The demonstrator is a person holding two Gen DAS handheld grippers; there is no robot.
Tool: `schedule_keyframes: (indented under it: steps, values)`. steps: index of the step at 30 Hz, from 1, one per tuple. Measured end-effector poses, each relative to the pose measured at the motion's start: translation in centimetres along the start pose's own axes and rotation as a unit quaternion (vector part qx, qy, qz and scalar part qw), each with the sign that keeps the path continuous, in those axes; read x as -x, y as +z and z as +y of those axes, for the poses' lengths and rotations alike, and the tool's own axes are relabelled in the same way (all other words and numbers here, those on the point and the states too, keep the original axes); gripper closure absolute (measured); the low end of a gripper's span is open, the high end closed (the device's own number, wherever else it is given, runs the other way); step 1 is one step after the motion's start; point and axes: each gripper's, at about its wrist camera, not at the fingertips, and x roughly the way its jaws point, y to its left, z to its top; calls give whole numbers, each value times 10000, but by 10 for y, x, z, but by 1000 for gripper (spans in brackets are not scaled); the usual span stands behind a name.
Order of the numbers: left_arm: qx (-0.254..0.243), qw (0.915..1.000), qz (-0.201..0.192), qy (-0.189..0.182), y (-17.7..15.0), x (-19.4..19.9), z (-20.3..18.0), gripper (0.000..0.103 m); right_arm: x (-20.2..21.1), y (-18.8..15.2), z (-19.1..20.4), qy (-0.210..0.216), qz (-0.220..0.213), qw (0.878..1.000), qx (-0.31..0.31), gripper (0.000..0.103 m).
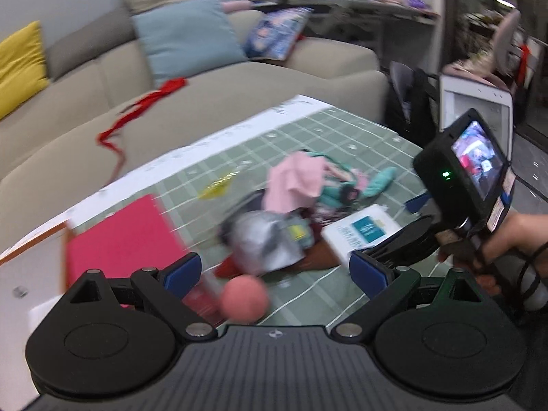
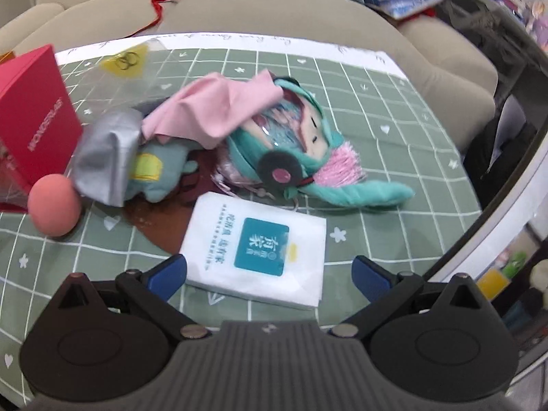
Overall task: Organize soft objects
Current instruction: 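Move the right tool to the white tissue pack while the left tool reaches the silver cloth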
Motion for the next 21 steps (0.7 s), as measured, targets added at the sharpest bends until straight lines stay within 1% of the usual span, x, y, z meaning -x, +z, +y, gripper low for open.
schedule_keyframes:
  steps: [1,2,3,5,7,10,14,16,18,21]
  values:
    - [-64,10000,17,-41,4,-11,-5,0,-5,-1,-1,7,19,10000,-52,3]
    - [-137,9999,47,-37,7,-21,-9,0,-8,-2,-3,102,29,9999,-117,3]
    - [-201,9998,90,-5,9,-30,-12,0,-13,-2,-6,236,91,9995,-187,3]
    - [-316,9992,228,118,13,-48,-15,0,-22,-1,-8,356,231,9988,-258,3]
    - [-243,9991,285,196,14,-62,-11,0,-27,1,-11,492,218,9980,-328,2]
    - [-30,9988,472,133,16,-80,-1,0,-34,7,-16,681,322,9954,-591,2]
    - [50,9988,486,-18,17,-91,7,0,-34,10,-9,659,292,9966,-392,2]
    - [-81,9991,390,-111,16,-91,8,0,-38,10,-9,620,313,9969,-373,2]
    - [-233,9991,299,-177,14,-91,8,0,-38,9,-11,676,283,9965,-392,2]
    - [-381,9986,314,-166,10,-93,9,0,-38,6,-13,739,175,9967,-271,4]
